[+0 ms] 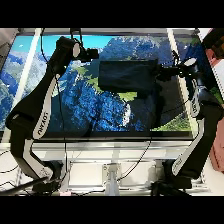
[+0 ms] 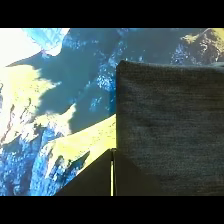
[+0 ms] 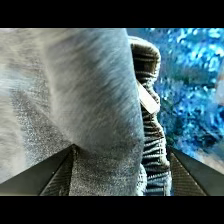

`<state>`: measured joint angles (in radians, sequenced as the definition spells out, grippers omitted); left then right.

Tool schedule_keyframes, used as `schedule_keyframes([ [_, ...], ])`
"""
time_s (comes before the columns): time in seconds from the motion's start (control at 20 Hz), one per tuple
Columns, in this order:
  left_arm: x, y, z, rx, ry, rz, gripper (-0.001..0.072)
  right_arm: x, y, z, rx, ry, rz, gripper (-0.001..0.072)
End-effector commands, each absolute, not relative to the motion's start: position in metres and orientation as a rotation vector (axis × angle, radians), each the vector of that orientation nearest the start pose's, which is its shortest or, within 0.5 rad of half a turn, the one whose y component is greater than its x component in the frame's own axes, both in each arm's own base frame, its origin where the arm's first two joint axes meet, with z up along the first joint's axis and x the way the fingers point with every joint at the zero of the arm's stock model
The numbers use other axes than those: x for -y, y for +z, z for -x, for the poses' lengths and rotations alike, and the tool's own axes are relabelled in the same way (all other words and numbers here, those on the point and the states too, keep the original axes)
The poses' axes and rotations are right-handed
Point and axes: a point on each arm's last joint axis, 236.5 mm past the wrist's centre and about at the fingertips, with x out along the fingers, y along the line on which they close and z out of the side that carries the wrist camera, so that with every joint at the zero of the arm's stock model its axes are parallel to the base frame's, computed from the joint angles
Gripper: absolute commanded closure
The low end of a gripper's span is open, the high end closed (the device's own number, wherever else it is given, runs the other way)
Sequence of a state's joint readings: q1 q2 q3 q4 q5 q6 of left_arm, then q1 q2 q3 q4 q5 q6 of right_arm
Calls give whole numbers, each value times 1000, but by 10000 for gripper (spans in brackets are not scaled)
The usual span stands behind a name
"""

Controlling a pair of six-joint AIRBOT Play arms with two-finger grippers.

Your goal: Fold the clothes and pants, and hang the long-sleeved shirts on hangers.

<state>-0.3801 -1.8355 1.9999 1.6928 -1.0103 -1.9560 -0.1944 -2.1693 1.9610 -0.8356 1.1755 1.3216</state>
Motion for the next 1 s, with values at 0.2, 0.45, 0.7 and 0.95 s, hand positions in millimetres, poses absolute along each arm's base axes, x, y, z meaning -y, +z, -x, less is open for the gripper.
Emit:
schedule_keyframes([
  [0.2, 202, 85, -572, -856, -124, 96, 667, -134, -119, -564, -1292, 468, -527, 133],
  [0.45, 200, 85, -571, -859, -120, 94, 667, -182, -113, -567, -1249, 523, -488, 597],
  [0.7, 198, 85, -572, -855, -115, 86, 667, -180, -79, -562, -1237, 563, -493, 671],
  [0.95, 198, 85, -572, -856, -115, 86, 667, -115, 11, -567, -1126, 538, -500, 671],
])
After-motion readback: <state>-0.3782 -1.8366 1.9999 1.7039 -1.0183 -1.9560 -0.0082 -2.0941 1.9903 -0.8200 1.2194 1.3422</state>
